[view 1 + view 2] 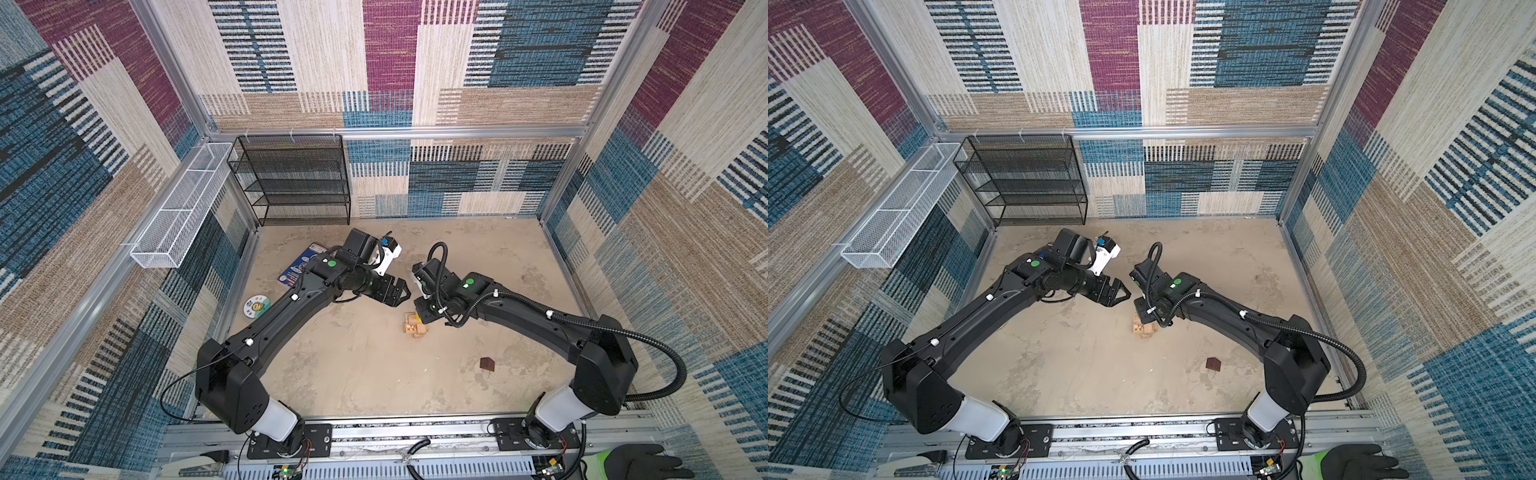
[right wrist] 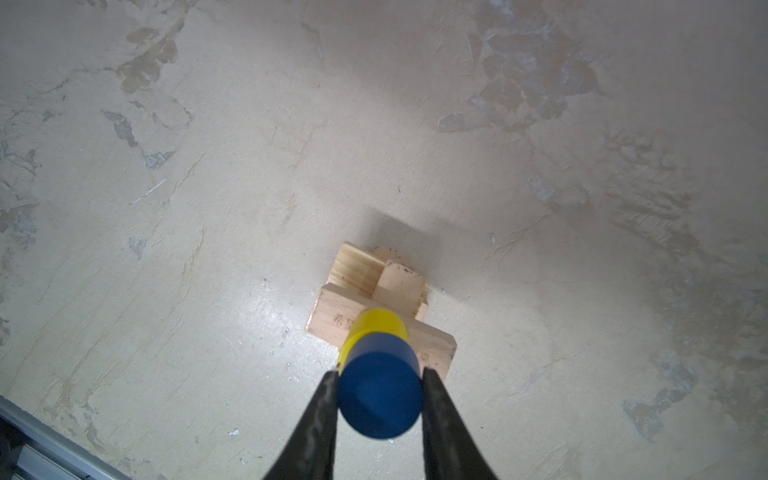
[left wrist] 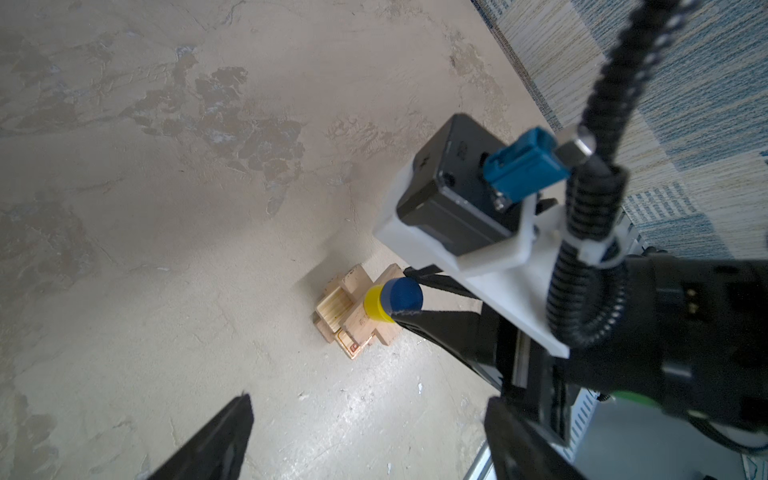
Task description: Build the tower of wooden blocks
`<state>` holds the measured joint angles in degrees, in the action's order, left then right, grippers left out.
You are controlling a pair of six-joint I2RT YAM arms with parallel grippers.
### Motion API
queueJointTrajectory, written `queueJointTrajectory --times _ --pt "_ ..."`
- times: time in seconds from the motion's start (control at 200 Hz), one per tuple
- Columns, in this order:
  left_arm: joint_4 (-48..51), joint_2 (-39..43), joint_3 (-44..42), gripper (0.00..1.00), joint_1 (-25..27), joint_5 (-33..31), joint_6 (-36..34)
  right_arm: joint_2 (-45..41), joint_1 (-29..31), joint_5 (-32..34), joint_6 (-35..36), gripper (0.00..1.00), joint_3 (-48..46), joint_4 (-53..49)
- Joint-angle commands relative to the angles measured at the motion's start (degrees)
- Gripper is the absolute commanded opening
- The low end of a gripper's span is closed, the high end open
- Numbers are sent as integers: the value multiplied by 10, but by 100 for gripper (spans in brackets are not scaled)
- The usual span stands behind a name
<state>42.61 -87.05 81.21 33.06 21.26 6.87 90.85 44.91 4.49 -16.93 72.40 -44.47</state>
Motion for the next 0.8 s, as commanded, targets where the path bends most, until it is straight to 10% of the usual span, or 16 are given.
queueJointTrajectory --times 0.0,0.791 --pt "-9 3 -1 92 0 6 6 -1 0 0 -5 31 5 6" --pt "-9 0 -2 92 -1 9 7 2 -1 -10 -4 32 6 8"
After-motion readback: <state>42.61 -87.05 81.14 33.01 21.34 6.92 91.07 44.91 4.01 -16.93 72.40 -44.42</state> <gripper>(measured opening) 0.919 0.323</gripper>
